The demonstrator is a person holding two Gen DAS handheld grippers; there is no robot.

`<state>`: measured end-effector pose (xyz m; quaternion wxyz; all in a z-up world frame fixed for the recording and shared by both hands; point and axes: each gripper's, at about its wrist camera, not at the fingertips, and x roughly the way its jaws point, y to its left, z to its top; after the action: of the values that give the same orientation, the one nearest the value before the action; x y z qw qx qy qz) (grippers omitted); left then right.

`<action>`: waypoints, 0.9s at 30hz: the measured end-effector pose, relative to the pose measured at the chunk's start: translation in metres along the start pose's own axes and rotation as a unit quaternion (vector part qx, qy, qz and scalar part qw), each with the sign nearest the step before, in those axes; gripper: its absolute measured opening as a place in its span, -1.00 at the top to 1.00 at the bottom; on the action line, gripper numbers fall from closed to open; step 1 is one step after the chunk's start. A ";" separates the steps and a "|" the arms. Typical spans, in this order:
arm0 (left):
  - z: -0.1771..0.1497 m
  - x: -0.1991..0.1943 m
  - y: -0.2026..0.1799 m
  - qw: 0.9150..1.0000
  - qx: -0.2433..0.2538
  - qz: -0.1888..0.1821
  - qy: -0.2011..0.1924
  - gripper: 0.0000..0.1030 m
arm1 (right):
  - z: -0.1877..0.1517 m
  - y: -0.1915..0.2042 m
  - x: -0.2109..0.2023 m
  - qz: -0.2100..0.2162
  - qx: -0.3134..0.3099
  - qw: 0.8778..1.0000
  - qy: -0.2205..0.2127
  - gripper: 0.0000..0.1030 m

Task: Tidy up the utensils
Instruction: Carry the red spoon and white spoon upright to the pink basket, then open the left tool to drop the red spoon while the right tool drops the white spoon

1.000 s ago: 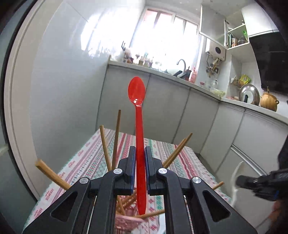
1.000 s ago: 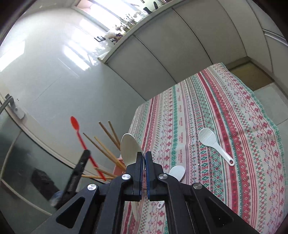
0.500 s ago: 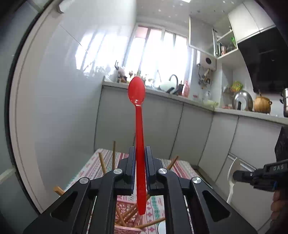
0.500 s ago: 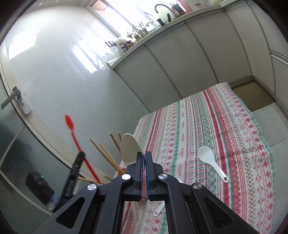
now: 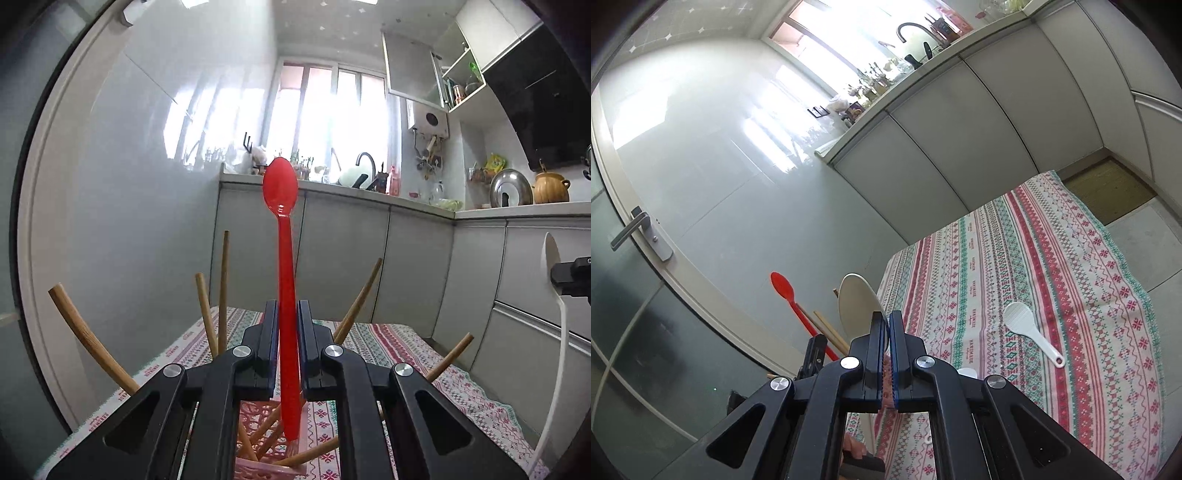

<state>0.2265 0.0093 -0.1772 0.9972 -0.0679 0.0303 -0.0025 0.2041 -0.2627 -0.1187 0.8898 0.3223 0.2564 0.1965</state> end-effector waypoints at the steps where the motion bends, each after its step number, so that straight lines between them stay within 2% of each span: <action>1: -0.002 0.002 0.002 1.000 0.001 0.003 0.000 0.82 | 0.000 -0.002 0.000 0.000 0.003 1.000 0.000 0.95; 11: -0.047 0.004 0.019 0.999 -0.005 0.027 0.031 0.82 | -0.006 0.006 0.013 -0.002 -0.006 1.000 0.016 0.95; 16: -0.058 0.003 0.025 0.997 -0.021 0.028 0.062 0.82 | -0.009 0.010 0.018 -0.003 -0.010 1.000 0.021 0.95; 22: -0.058 -0.007 0.032 0.994 -0.051 0.026 0.089 0.82 | -0.007 0.019 0.018 -0.010 -0.021 1.000 0.010 0.95; 27: -0.034 -0.027 0.025 0.993 -0.048 0.013 0.106 0.79 | 0.001 0.036 0.013 -0.019 -0.045 0.999 -0.015 0.95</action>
<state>0.1973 0.0302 -0.2126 0.9839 -0.1150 0.1371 0.0046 0.2085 -0.2306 -0.0981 0.9106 0.2800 0.2405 0.1858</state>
